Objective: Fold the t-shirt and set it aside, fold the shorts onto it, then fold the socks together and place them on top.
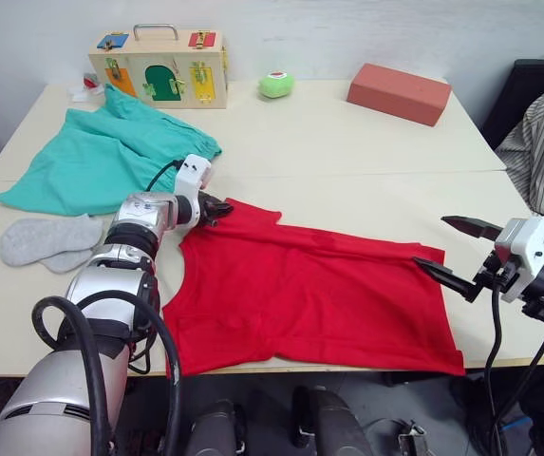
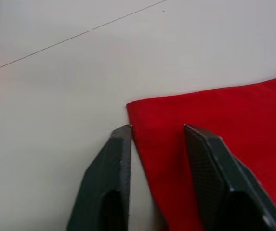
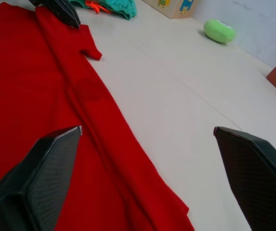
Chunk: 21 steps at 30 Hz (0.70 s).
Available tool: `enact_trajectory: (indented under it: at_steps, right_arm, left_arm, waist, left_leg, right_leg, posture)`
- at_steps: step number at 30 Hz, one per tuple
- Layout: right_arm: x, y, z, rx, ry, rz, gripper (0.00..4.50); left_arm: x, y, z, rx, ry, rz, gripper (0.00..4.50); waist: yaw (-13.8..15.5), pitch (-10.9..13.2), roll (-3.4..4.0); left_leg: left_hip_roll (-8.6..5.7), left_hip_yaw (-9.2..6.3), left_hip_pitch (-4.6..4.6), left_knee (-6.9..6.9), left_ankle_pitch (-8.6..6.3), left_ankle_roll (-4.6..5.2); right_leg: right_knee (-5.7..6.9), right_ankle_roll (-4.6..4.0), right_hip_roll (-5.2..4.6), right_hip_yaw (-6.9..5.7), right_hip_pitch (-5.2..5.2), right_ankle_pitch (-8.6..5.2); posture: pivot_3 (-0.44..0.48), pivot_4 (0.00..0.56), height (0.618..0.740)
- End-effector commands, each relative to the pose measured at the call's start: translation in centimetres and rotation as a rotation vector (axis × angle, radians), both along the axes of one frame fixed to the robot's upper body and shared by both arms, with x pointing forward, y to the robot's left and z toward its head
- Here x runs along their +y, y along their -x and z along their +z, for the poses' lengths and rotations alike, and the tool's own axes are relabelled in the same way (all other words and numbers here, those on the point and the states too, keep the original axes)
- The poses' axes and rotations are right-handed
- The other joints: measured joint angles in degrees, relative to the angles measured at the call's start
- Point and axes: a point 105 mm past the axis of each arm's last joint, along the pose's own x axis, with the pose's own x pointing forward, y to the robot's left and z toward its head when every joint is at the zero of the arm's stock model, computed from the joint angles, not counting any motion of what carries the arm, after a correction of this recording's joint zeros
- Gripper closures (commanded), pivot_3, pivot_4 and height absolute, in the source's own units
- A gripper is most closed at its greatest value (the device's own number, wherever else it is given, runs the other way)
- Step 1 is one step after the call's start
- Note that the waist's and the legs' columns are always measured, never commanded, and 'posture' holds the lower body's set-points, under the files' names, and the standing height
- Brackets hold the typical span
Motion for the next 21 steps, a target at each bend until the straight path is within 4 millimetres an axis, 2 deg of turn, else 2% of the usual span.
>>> enact_trajectory:
  at_steps: [1,3,12,18,21]
  right_arm:
    - [0.3,0.5,1.3,-0.054,-0.014,0.004,0.0]
    - [0.3,0.6,1.3,-0.052,-0.018,0.001,0.0]
    - [0.4,0.6,0.7,-0.04,-0.03,-0.006,0.0]
    - [0.4,0.4,0.4,-0.029,-0.031,-0.002,0.0]
    - [0.4,0.4,0.2,-0.022,-0.033,-0.002,0.0]
  left_arm:
    - [-0.5,0.4,-0.8,0.015,0.019,-0.035,3.91]
    - [-0.5,0.4,-0.4,-0.009,0.033,-0.052,4.48]
    - [0.5,1.1,2.9,-0.214,0.148,-0.194,4.48]
    - [1.3,2.3,4.1,-0.36,0.111,-0.319,4.48]
    - [1.3,3.5,4.4,-0.451,0.112,-0.419,4.48]
  waist:
    - [0.2,0.0,0.0]
    - [0.5,0.0,0.0]
    - [0.5,0.0,-0.02]
    - [0.5,0.0,-0.02]
    - [0.6,0.0,-0.02]
  left_leg:
    - [0.0,0.0,0.0,0.01,0.0,0.0]
    - [0.0,0.0,-0.01,0.03,-0.02,0.03]
    - [0.05,0.01,-0.05,0.07,-0.05,0.06]
    - [0.05,0.02,-0.04,0.07,-0.07,0.06]
    - [0.05,0.02,-0.06,0.09,-0.07,0.08]
  right_leg:
    - [0.0,0.0,0.0,0.0,0.0,0.0]
    - [0.0,0.0,0.0,0.0,0.0,0.0]
    - [-0.01,0.0,0.0,-0.09,-0.01,0.0]
    - [-0.02,0.0,-0.01,-0.36,-0.01,0.0]
    - [-0.01,0.0,-0.01,-0.5,-0.01,0.0]
  posture:
    - [0.0,0.15,0.74]
    - [0.0,0.15,0.74]
    - [0.0,0.15,0.74]
    - [0.0,0.15,0.74]
    - [0.0,0.15,0.74]
